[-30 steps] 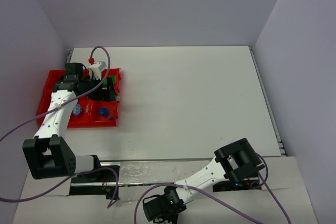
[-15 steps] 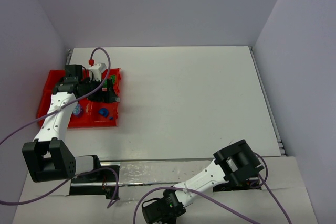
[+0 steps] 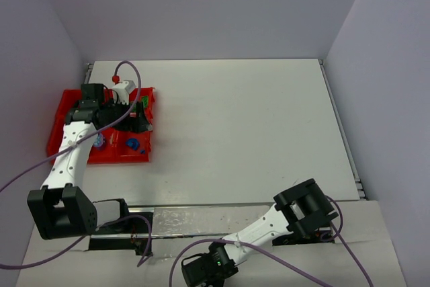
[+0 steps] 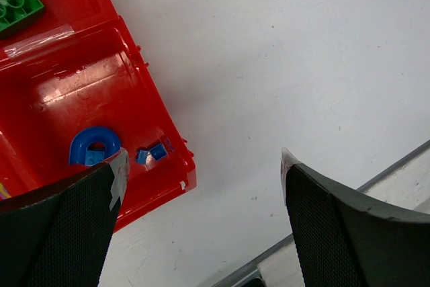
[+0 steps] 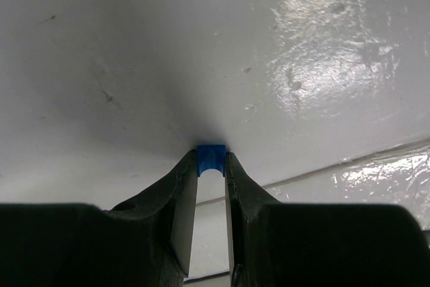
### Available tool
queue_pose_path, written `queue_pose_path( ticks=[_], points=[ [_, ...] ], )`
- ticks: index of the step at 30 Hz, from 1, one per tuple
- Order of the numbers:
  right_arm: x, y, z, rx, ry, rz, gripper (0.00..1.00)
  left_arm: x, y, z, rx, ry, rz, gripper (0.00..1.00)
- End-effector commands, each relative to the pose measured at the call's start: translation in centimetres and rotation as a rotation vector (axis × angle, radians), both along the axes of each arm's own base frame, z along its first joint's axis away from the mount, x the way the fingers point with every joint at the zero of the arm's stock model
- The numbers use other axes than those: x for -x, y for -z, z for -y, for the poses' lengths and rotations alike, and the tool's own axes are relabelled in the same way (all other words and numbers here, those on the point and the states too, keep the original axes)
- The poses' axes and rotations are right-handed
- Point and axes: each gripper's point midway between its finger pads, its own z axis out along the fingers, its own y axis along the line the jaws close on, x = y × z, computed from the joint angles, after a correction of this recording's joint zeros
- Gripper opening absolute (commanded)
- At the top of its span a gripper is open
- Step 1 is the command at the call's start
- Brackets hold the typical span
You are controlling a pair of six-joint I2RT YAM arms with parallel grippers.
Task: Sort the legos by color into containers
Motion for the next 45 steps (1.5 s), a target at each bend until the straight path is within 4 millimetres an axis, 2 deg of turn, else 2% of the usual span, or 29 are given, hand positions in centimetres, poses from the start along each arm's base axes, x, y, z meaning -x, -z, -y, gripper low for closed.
queue_pose_path(
  ticks=[1, 2, 3, 5, 7, 8, 10, 11, 14, 17, 19, 20, 22, 25, 28, 32, 35, 38, 41, 45],
  points=[
    [-1.6, -3.2, -2.4, -0.104, 0.141, -0.015, 0.00, 0.3, -3.0, 0.2, 0.004, 0.022, 0.127, 0.99],
    [-3.3, -4.7, -3.4, -0.128, 0.225, -0.043, 0.00, 0.3, -3.7, 0.2, 0.004, 0.021, 0.156, 0.99],
    [-3.8, -5.1, -3.6, -0.132, 0.258, -0.052, 0.00, 0.2, -4.2, 0.2, 0.005, 0.019, 0.172, 0.99],
    [-7.3, -7.4, -5.1, -0.178, 0.409, -0.098, 0.00, -0.2, -5.2, 0.1, 0.016, -0.005, 0.203, 0.99],
    [-10.9, -10.5, -6.7, -0.250, 0.561, -0.153, 0.00, -0.6, -6.2, 0.0, 0.035, -0.030, 0.229, 0.99],
    [-13.7, -11.4, -7.2, -0.273, 0.657, -0.175, 0.00, -0.6, -6.9, 0.1, 0.056, -0.045, 0.244, 0.99],
    [-16.8, -14.2, -8.1, -0.335, 0.807, -0.254, 0.00, -0.8, -8.2, 0.4, 0.091, -0.045, 0.292, 0.99],
    [-18.2, -15.0, -8.2, -0.353, 0.867, -0.288, 0.00, -0.8, -8.7, 0.7, 0.111, -0.035, 0.308, 0.99],
    [-25.0, -18.5, -8.5, -0.433, 1.158, -0.465, 0.00, -0.2, -10.7, 2.3, 0.229, -0.006, 0.335, 0.99],
    [-30.7, -20.1, -7.8, -0.418, 1.418, -0.696, 0.00, 1.5, -11.6, 4.1, 0.301, 0.110, 0.334, 0.99],
    [-34.3, -21.3, -7.8, -0.408, 1.551, -0.883, 0.00, 1.5, -12.2, 4.4, 0.328, 0.125, 0.378, 0.99],
    [-34.6, -21.5, -7.9, -0.410, 1.555, -0.897, 0.00, 1.3, -12.6, 4.5, 0.329, 0.131, 0.405, 0.99],
    [-37.9, -21.7, -7.3, -0.353, 1.651, -1.107, 0.00, 1.5, -12.1, 5.1, 0.348, 0.188, 0.415, 0.99],
    [-40.1, -21.8, -7.2, -0.303, 1.689, -1.294, 0.00, 1.3, -11.1, 6.0, 0.360, 0.257, 0.411, 0.97],
    [-41.3, -21.6, -7.5, -0.231, 1.684, -1.460, 0.00, 1.9, -9.9, 8.1, 0.312, 0.373, 0.447, 0.95],
    [-41.5, -21.6, -7.4, -0.115, 1.627, -1.679, 0.00, 3.9, -7.8, 11.1, 0.246, 0.541, 0.579, 0.92],
    [-41.0, -22.0, -7.3, -0.013, 1.604, -1.818, 0.00, 5.1, -6.7, 11.9, 0.287, 0.601, 0.595, 0.87],
    [-41.0, -22.1, -7.2, 0.009, 1.590, -1.855, 0.00, 4.3, -5.9, 11.9, 0.270, 0.581, 0.613, 0.78],
    [-41.1, -22.2, -7.3, 0.072, 1.620, -1.916, 0.00, 3.8, -5.5, 12.0, 0.273, 0.571, 0.602, 0.77],
    [-41.7, -21.1, -7.6, 0.153, 1.675, -1.976, 0.00, 2.8, -5.1, 12.4, 0.281, 0.548, 0.591, 0.76]
  ],
)
